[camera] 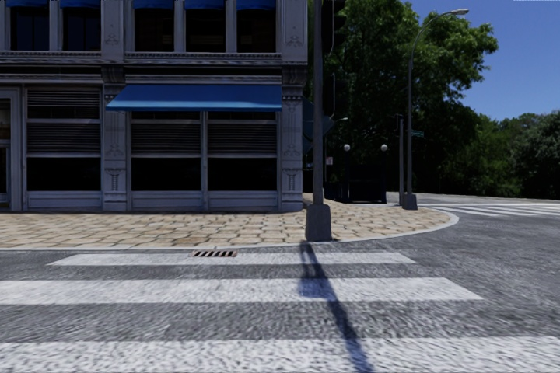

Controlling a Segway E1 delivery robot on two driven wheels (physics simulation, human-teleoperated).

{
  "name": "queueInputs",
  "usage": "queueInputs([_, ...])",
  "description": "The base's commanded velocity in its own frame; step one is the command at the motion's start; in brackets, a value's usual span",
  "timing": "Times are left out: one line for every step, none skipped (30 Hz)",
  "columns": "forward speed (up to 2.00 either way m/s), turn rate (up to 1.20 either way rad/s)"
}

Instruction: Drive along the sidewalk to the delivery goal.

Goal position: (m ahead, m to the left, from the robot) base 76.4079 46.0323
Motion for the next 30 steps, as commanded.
queueInputs([2.00, 0.00])
queueInputs([2.00, 0.00])
queueInputs([2.00, 0.00])
queueInputs([2.00, 0.00])
queueInputs([2.00, 0.00])
queueInputs([2.00, 0.00])
queueInputs([2.00, 0.00])
queueInputs([2.00, 0.00])
queueInputs([2.00, 0.00])
queueInputs([2.00, 0.00])
queueInputs([2.00, 0.01])
queueInputs([2.00, 0.04])
queueInputs([2.00, 0.06])
queueInputs([2.00, 0.07])
queueInputs([2.00, 0.07])
queueInputs([2.00, 0.08])
queueInputs([2.00, 0.07])
queueInputs([2.00, 0.03])
queueInputs([2.00, 0.00])
queueInputs([2.00, 0.00])
queueInputs([2.00, 0.00])
queueInputs([2.00, 0.00])
queueInputs([2.00, 0.00])
queueInputs([2.00, 0.00])
queueInputs([2.00, 0.02])
queueInputs([2.00, 0.15])
queueInputs([2.00, 0.66])
queueInputs([2.00, 0.84])
queueInputs([2.00, 0.84])
queueInputs([2.00, 0.90])
